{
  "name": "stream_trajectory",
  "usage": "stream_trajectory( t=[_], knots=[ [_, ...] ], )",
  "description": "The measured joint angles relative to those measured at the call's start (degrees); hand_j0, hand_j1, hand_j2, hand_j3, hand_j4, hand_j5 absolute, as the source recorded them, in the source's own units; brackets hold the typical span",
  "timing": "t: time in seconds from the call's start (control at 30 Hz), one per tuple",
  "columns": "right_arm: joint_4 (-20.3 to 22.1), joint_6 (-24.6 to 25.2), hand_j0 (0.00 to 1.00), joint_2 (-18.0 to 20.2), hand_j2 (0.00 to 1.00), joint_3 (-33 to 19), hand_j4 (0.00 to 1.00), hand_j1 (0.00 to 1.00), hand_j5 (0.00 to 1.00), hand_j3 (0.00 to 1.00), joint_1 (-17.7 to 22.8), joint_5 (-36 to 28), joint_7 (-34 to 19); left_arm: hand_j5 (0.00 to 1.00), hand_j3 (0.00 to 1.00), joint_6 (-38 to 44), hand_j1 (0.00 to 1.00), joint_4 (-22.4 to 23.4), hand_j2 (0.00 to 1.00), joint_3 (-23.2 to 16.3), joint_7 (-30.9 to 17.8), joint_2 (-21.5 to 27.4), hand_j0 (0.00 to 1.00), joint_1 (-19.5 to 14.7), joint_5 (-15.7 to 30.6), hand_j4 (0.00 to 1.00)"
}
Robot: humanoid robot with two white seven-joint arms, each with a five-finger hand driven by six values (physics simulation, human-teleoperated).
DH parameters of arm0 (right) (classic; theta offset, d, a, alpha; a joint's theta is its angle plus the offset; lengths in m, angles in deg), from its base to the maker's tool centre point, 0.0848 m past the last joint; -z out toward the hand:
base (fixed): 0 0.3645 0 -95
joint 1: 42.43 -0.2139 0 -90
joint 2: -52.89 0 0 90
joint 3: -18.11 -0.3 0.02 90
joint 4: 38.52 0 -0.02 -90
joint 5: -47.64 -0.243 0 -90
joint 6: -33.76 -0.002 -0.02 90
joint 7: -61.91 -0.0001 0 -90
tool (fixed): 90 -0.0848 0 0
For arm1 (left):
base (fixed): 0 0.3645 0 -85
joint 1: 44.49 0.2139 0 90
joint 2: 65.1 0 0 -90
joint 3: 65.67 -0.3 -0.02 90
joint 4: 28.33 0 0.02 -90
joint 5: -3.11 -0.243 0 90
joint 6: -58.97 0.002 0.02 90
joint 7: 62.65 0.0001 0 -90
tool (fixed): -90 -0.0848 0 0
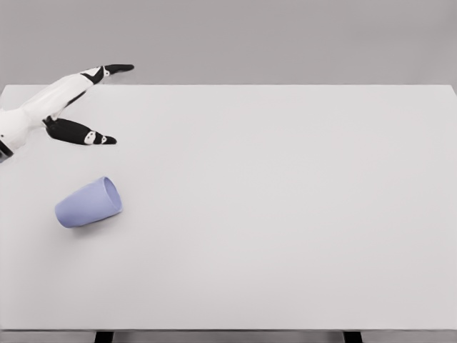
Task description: Flip the cup with left arm and place it on the table
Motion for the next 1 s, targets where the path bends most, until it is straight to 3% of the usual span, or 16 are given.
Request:
stream_trajectory(
  t=[0.07, 0.2, 0.27, 0.37, 0.5, 0.67, 1.0],
  knots=[
    [0.0, 0.0, 1.0, 0.0, 1.0, 0.0, 1.0, 1.0, 1.0, 1.0, 0.0, 0.0, 0.0, 1.0, 1.0, 4.1, 1.0, -0.2, 1.0, -6.5, 6.2, 5.4, 1.0, -5.2, 4.2, 1.0],
    [0.0, 0.0, 1.0, 0.0, 1.0, 0.0, 1.0, 1.0, 1.0, 1.0, 0.0, 0.0, 0.0, 1.0, 1.0, 3.6, 1.0, -0.3, 1.0, -16.9, 11.6, 17.3, 1.0, -5.4, 13.8, 1.0],
    [0.0, 0.0, 1.0, 0.0, 1.0, 0.0, 1.0, 1.0, 1.0, 1.0, 0.0, 0.0, 0.0, 1.0, 1.0, -0.2, 1.0, -0.3, 1.0, -19.4, 9.2, 22.5, 1.0, -5.3, 15.8, 1.0],
    [0.0, 0.0, 1.0, 0.0, 1.0, 0.0, 1.0, 1.0, 1.0, 1.0, 0.0, 0.0, 0.0, 1.0, 1.0, -5.1, 1.0, -0.3, 1.0, -21.6, 4.9, 26.2, 1.0, -4.2, 18.0, 1.0],
    [0.0, 0.0, 1.0, 0.0, 1.0, 0.0, 1.0, 1.0, 1.0, 1.0, 0.0, 0.0, 0.0, 1.0, 1.0, -6.7, 1.0, -0.3, 1.0, -23.7, 1.0, 26.7, 1.0, -3.2, 23.2, 1.0],
    [0.0, 0.0, 1.0, 0.0, 1.0, 0.0, 1.0, 1.0, 1.0, 1.0, 0.0, 0.0, 0.0, 1.0, 1.0, 0.0, 1.0, -0.3, 1.0, -24.3, -0.5, 24.0, 1.0, -2.8, 24.9, 1.0],
    [0.0, 0.0, 1.0, 0.0, 1.0, 0.0, 1.0, 1.0, 1.0, 1.0, 0.0, 0.0, 0.0, 1.0, 1.0, 7.5, 1.0, -0.3, 1.0, -24.7, -0.8, 19.6, 1.0, -2.3, 19.3, 1.0]
  ],
)
